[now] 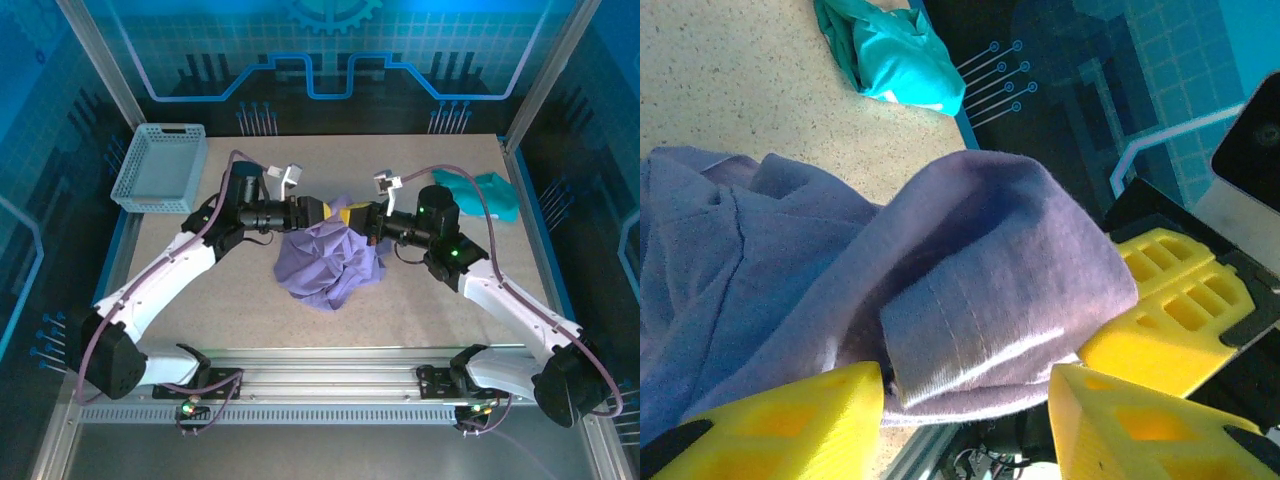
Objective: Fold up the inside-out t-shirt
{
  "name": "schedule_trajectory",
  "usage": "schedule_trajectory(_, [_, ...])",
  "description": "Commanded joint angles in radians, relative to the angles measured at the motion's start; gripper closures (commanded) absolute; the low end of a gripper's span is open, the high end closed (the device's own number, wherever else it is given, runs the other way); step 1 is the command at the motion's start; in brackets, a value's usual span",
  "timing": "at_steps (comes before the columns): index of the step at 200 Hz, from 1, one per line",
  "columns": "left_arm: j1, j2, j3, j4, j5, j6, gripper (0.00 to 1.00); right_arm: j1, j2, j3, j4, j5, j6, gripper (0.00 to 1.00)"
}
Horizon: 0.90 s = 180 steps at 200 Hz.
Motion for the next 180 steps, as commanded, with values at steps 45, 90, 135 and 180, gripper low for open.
schedule_trajectory(45, [0.016, 0.039, 0.04, 0.099, 0.061, -0.053, 0.5, -0.008, -0.025, -0.009, 0.02, -0.01, -0.003, 1.0])
schedule_trajectory(90, [0.017, 0.055, 0.055, 0.142, 0.085, -0.082, 0.79, -0.009, -0.027, -0.013, 0.02, -0.003, -0.005, 1.0])
schedule_trajectory(135, [-0.033, -0.02, 0.122, -0.022, -0.081, 0.037, 1.0, 0.027, -0.063, 0.047, -0.257, 0.272, -0.154, 0.99])
schedule_trajectory(180, [-0.187, -0.029, 0.265, -0.294, -0.401, 0.162, 1.0, 0.189, -0.043, 0.152, -0.456, 0.608, -0.315, 0.72])
